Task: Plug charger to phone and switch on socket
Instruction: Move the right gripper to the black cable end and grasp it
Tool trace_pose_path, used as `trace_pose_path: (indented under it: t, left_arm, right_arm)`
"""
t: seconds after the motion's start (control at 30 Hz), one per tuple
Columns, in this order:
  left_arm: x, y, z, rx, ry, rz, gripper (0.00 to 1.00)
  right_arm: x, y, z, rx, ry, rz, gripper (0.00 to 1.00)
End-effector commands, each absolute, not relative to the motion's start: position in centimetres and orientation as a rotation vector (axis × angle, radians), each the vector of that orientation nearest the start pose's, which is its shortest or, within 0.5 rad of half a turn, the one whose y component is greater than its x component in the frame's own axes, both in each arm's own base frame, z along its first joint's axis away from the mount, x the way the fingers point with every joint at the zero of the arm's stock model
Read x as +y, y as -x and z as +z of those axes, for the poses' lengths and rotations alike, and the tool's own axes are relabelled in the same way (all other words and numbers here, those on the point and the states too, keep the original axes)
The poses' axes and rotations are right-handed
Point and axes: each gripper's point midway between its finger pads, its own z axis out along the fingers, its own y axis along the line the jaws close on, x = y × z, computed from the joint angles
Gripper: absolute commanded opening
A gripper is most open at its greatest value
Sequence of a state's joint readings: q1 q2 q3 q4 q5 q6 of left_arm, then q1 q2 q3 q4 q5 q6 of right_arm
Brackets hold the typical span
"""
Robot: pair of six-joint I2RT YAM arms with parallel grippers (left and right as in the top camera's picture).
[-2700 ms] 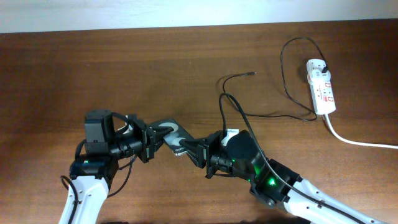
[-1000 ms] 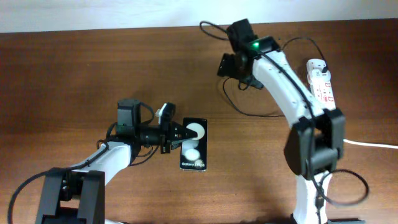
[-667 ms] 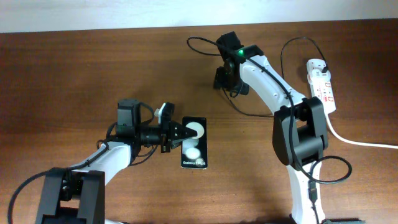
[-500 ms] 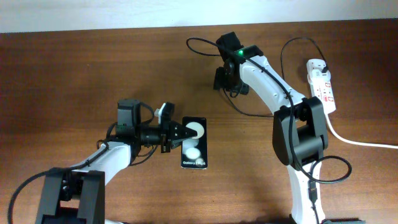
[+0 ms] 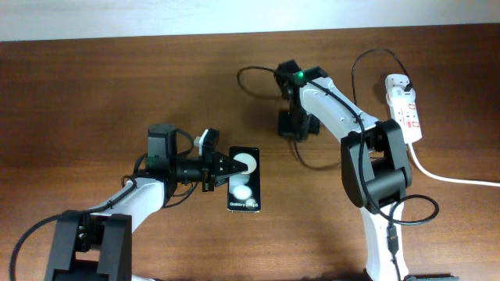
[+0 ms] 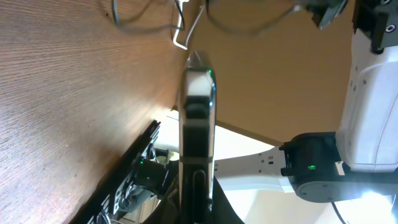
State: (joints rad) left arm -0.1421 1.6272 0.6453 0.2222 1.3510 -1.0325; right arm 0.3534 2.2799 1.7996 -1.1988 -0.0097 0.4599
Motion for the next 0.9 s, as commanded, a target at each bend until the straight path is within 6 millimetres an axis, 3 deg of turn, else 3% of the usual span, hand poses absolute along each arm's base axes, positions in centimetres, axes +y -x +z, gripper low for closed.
trace_pose_path:
  t: [0.0, 0.07, 0.1, 0.17, 0.2, 0.3, 0.33, 0.37, 0.47, 0.5, 0.6, 0.77, 0.8, 0.83, 0.87]
  left_arm:
    - [-21.0, -27.4, 13.6, 2.447, 0.227, -2.138, 0.0]
    - [-21.0, -27.4, 13.6, 2.447, 0.227, -2.139, 0.0]
    - [-21.0, -27.4, 13.6, 2.447, 0.227, -2.138, 0.0]
    - [-21.0, -27.5, 13.5, 2.448, 0.233, -2.129, 0.0]
    - [-21.0, -27.5, 13.4, 2.449, 0.236, -2.125, 0.0]
    - [-20.9, -27.9, 13.2, 2.452, 0.257, -2.094, 0.01]
    - [-20.9, -27.9, 13.2, 2.452, 0.257, -2.095, 0.01]
    - [-20.9, -27.9, 13.2, 2.452, 0.257, -2.095, 0.01]
    - [-20.9, -27.9, 13.2, 2.452, 0.257, -2.095, 0.01]
    - [-20.9, -27.9, 13.2, 2.452, 0.257, -2.095, 0.01]
    - [-20.9, -27.9, 13.2, 2.452, 0.257, -2.095, 0.01]
    - [-20.9, -27.9, 13.2, 2.452, 0.256, -2.094, 0.02]
    - [-20.9, -27.9, 13.2, 2.452, 0.256, -2.094, 0.02]
    - [-20.9, -27.9, 13.1, 2.453, 0.26, -2.089, 0.02]
    - [-20.9, -28.1, 13.0, 2.454, 0.271, -2.074, 0.02]
  right_arm:
    - [13.0, -33.9, 1.5, 3.432, 0.017, -0.163, 0.04]
    - [12.4, -32.1, 2.2, 3.509, 0.113, -0.197, 0.04]
    - [12.5, -32.2, 2.2, 3.505, 0.113, -0.193, 0.18]
    - [12.6, -32.7, 2.1, 3.486, 0.113, -0.181, 0.56]
    - [12.8, -33.1, 2.0, 3.471, 0.114, -0.17, 0.68]
    - [13.3, -34.4, 2.5, 3.422, 0.114, -0.14, 0.75]
    - [13.5, -35.3, 2.9, 3.394, 0.077, -0.125, 0.97]
    - [13.5, -36.3, 3.3, 3.355, -0.123, -0.121, 0.99]
    - [12.1, -39.0, 3.1, 3.16, -0.836, -0.101, 1.0]
    - [11.8, -39.4, 3.1, 3.108, -0.976, -0.099, 0.98]
    - [11.8, -40.0, 1.8, 3.044, -1.078, -0.072, 0.9]
    - [11.0, -37.2, -2.6, 3.042, -1.218, -0.143, 0.81]
    - [11.0, -37.0, -3.2, 3.038, -1.216, -0.137, 0.7]
    - [11.0, -37.0, -3.7, 3.043, -1.19, -0.129, 0.46]
    - [11.0, -37.1, -4.0, 3.061, -1.127, -0.115, 0.29]
